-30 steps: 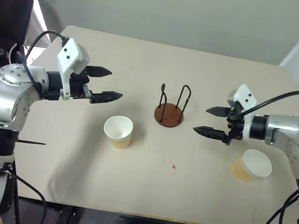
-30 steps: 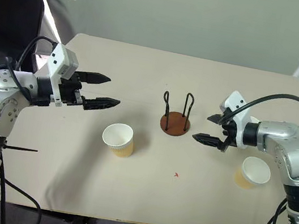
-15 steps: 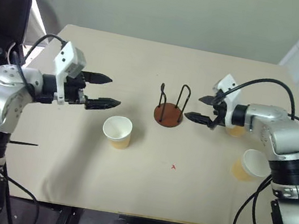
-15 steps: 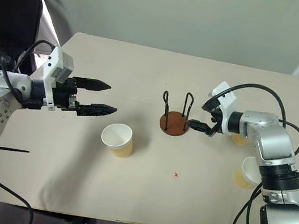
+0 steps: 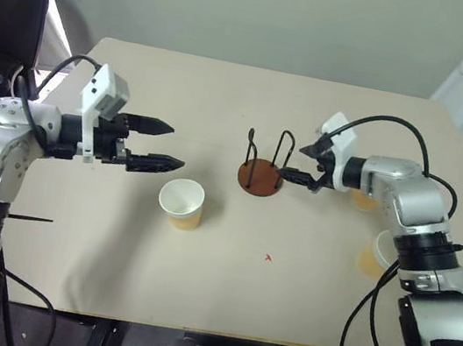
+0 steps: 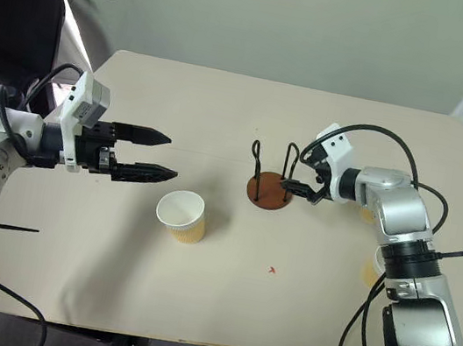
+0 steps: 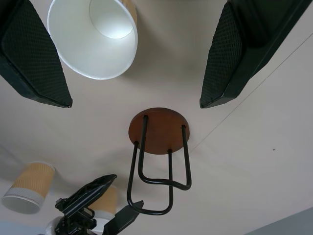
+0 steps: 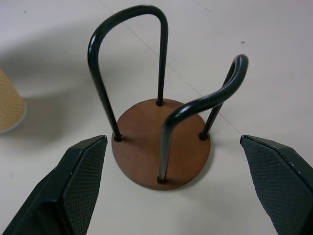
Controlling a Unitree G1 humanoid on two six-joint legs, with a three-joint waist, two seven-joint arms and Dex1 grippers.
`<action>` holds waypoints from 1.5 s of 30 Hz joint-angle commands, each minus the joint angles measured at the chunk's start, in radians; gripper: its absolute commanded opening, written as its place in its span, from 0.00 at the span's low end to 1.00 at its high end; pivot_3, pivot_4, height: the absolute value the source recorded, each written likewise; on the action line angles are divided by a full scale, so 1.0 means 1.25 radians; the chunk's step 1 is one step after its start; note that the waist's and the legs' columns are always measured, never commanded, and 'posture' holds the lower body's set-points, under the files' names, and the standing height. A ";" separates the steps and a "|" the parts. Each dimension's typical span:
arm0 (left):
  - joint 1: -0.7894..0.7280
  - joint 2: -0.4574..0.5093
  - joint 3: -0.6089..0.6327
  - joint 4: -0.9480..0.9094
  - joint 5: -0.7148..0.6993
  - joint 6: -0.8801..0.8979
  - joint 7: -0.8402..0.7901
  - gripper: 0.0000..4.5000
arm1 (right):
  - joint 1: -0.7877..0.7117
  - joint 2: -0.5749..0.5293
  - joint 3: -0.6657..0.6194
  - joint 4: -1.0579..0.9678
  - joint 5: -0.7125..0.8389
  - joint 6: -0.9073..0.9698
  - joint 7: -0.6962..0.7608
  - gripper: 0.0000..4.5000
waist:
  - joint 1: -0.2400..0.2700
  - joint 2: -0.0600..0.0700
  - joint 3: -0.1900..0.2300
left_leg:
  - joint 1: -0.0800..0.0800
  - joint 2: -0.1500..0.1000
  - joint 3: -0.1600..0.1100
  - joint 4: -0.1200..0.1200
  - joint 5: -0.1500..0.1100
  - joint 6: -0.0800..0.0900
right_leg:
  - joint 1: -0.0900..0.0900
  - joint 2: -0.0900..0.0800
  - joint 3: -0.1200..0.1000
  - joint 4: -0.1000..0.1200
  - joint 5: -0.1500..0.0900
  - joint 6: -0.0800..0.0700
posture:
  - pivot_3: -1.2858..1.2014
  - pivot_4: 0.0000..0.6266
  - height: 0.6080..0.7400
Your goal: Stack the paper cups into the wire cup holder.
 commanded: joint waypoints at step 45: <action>-0.135 -0.012 -0.132 -0.127 -0.047 0.057 -0.144 1.00 | 0.238 -0.253 -0.187 -0.650 0.304 0.370 0.046 0.00 | 0.003 0.000 0.000 | -0.002 0.000 -0.001 0.000 0.000 -0.001 | 0.000 0.000 0.000 -0.002 0.000 0.000 | 0.52 0.24 1.00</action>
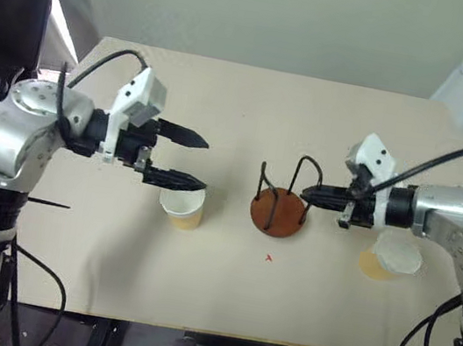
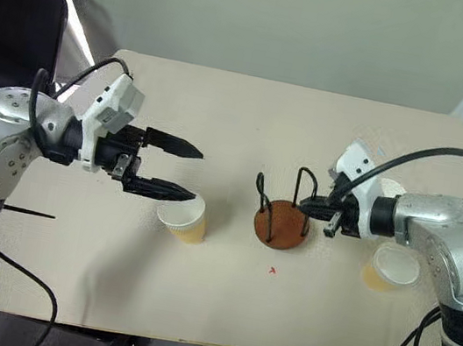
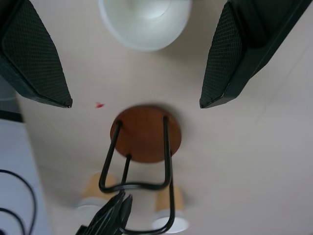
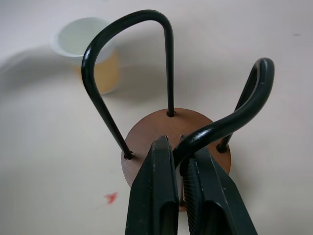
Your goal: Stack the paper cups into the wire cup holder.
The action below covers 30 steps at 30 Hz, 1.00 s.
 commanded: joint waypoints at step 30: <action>-0.033 -0.007 -0.018 -0.061 -0.015 0.025 -0.024 1.00 | 0.095 -0.058 0.068 -0.042 0.015 -0.115 -0.034 0.39 | -0.002 0.000 0.000 | 0.002 0.000 0.000 0.000 0.000 0.001 | 0.001 0.000 0.000 0.001 0.000 0.000 | 0.52 0.24 1.00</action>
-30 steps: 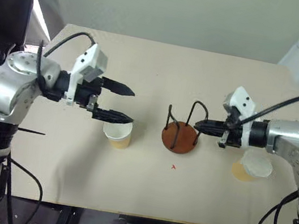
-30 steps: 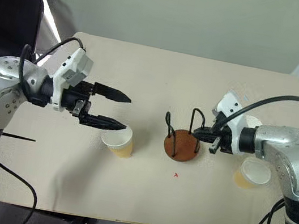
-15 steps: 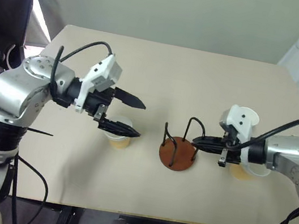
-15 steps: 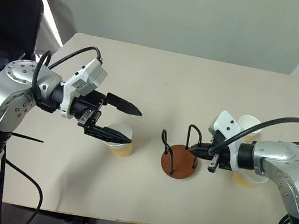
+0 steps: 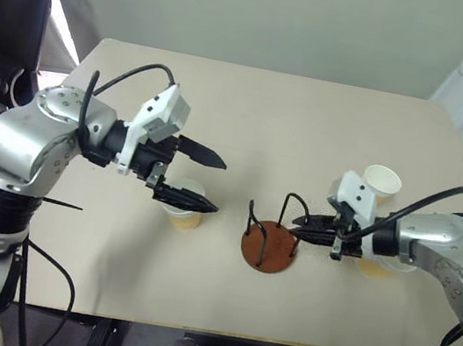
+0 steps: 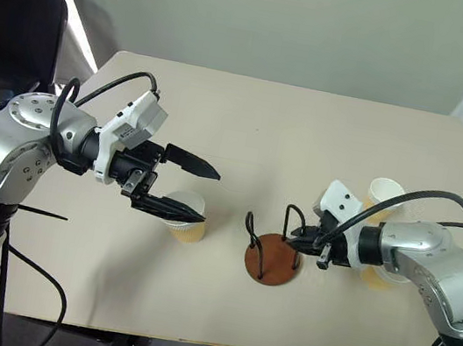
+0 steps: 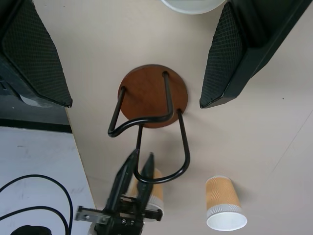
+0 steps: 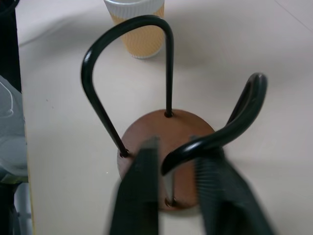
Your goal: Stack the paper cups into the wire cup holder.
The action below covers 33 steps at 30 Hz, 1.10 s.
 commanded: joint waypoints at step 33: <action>-0.033 -0.014 0.014 0.026 0.024 -0.046 -0.001 1.00 | -0.041 -0.231 -0.093 0.074 -0.137 -0.255 0.097 0.99 | 0.001 0.000 0.000 | 0.000 0.000 0.000 0.000 0.000 0.000 | 0.000 0.000 0.000 0.000 0.000 0.000 | 0.52 0.24 1.00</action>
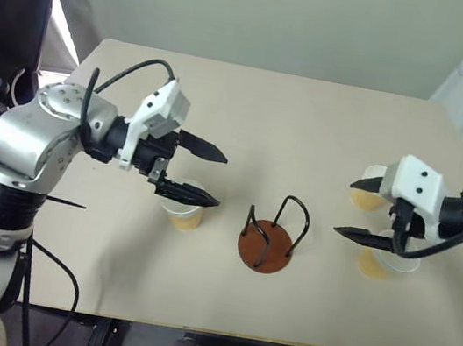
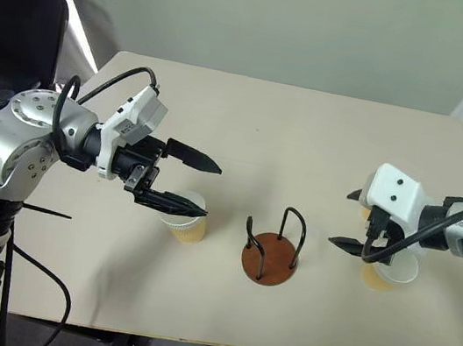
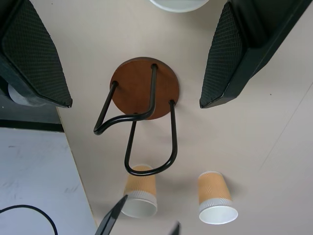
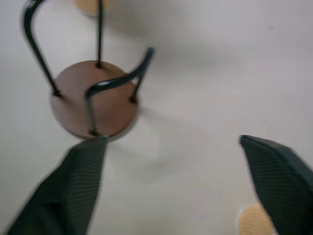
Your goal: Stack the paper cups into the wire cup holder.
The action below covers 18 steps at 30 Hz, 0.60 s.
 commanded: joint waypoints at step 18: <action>-0.030 0.009 0.027 -0.006 -0.005 0.004 0.007 1.00 | -0.234 0.104 0.212 0.463 -0.398 -0.350 0.040 0.99 | 0.000 0.000 0.000 | 0.000 0.000 0.000 0.000 0.000 0.001 | 0.000 0.000 0.000 0.000 0.000 0.000 | 0.52 0.24 1.00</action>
